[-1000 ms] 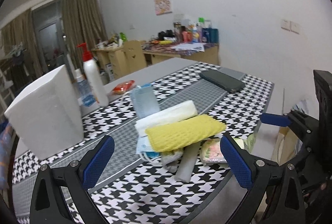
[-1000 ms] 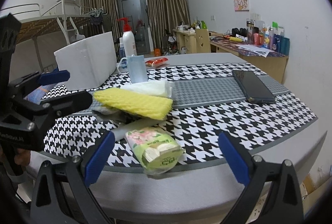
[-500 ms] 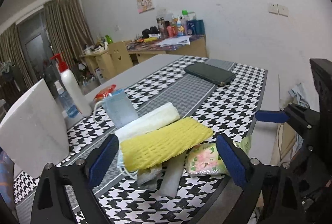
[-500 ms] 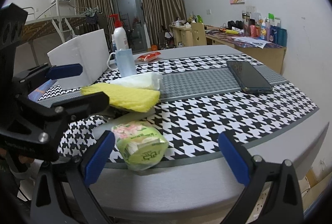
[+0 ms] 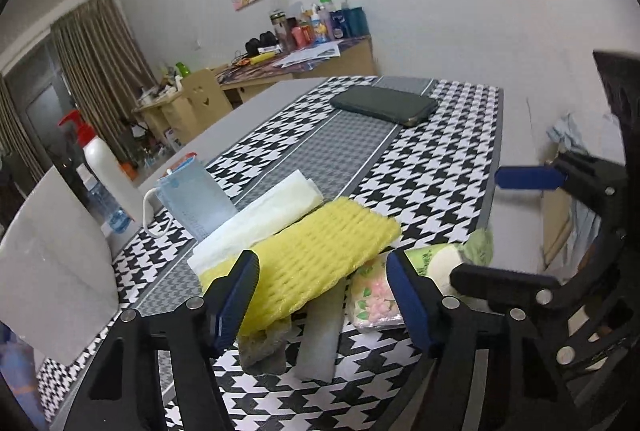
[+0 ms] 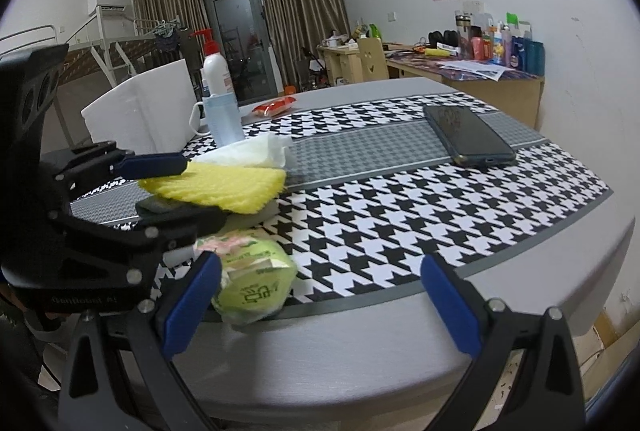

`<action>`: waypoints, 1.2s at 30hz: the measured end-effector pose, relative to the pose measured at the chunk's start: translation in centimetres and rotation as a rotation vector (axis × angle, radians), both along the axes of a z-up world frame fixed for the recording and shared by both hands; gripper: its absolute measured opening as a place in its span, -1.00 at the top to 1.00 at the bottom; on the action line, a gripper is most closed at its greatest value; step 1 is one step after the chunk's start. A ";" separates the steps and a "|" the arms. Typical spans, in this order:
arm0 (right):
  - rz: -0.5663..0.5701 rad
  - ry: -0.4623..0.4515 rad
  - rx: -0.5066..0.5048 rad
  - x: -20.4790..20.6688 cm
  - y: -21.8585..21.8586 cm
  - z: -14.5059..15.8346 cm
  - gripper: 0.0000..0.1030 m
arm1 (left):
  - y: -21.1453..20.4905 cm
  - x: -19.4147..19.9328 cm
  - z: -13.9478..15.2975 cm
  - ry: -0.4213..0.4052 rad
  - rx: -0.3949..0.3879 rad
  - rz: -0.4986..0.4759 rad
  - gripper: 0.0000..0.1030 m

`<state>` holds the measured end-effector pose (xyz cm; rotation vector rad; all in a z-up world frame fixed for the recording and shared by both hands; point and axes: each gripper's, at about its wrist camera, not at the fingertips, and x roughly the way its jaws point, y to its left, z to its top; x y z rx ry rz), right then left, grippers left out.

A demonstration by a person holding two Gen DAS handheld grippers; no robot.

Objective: Organize soft objects
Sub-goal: 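Grasp the yellow mesh sleeve with the left tool while the right tool grasps the green wipes pack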

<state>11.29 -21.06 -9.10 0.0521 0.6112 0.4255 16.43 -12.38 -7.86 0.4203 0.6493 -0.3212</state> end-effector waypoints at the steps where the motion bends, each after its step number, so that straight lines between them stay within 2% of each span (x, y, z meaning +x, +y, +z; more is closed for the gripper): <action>1: 0.002 0.002 0.000 0.0 0.0 0.0 -0.97 | 0.1 0.1 -0.1 0.002 0.010 0.010 -0.32; 4: 0.015 0.001 -0.006 0.0 0.3 0.0 -0.97 | 0.3 0.5 -0.6 0.018 0.027 0.024 -0.05; 6: 0.023 0.003 -0.011 0.0 0.5 -0.1 -0.97 | 0.7 0.8 -0.6 0.041 -0.001 0.033 0.12; 8: 0.034 0.002 -0.017 0.0 0.8 -0.2 -0.97 | 1.1 0.9 -0.3 0.040 -0.030 0.046 0.19; 13: 0.043 0.008 -0.022 0.2 1.2 -0.4 -0.97 | 1.1 1.0 -0.3 0.056 -0.038 0.048 0.53; 14: 0.043 0.008 -0.021 0.2 1.2 -0.4 -0.97 | 1.2 1.0 -0.2 0.057 -0.041 0.051 0.66; 20: 0.061 -0.004 -0.025 0.0 1.7 -0.2 -0.97 | 2.3 0.1 1.3 0.009 -0.124 0.069 0.76; 30: 0.098 -0.018 -0.065 0.3 3.4 -0.5 -0.97 | 4.9 -1.9 3.3 -0.007 -0.292 0.100 0.76; 36: 0.127 -0.031 -0.102 0.3 4.1 -0.9 -0.94 | 5.6 -3.1 3.2 -0.003 -0.327 0.114 0.77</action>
